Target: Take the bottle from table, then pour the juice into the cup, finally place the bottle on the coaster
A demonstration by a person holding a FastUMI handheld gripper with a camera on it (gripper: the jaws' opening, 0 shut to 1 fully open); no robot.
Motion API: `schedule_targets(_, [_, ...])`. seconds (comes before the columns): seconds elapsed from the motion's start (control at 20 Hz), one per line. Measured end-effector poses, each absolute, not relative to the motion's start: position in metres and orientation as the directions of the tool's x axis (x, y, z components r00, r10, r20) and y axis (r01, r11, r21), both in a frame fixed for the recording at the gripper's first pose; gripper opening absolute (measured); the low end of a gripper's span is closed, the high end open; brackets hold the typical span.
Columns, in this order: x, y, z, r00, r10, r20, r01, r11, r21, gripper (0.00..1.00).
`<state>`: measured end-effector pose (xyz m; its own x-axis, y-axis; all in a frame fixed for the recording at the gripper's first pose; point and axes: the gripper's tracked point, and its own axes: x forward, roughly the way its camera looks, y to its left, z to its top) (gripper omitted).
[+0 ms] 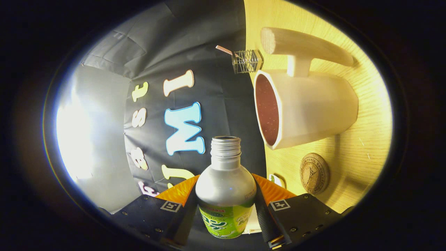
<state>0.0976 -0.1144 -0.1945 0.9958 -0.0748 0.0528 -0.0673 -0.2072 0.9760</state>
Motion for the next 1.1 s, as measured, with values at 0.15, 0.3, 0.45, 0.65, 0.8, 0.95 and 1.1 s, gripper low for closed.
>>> schedule_targets(0.15, [0.098,-0.116,-0.189,0.994,-0.088,0.07,-0.09,-0.245,0.965,0.77])
schedule_targets(0.3, [0.099,-0.116,-0.19,0.994,-0.086,0.067,-0.086,-0.246,0.965,0.77])
schedule_targets(0.45, [0.102,-0.117,-0.189,0.994,-0.088,0.072,-0.092,-0.248,0.964,0.77])
schedule_targets(0.65, [0.104,-0.115,-0.188,0.992,-0.094,0.08,-0.103,-0.274,0.956,0.77])
schedule_targets(0.8, [0.106,-0.115,-0.187,0.992,-0.095,0.086,-0.11,-0.283,0.953,0.77])
schedule_targets(0.95, [0.107,-0.113,-0.187,0.992,-0.093,0.088,-0.111,-0.285,0.952,0.77])
schedule_targets(1.1, [0.108,-0.113,-0.186,0.991,-0.096,0.097,-0.122,-0.302,0.945,0.77])
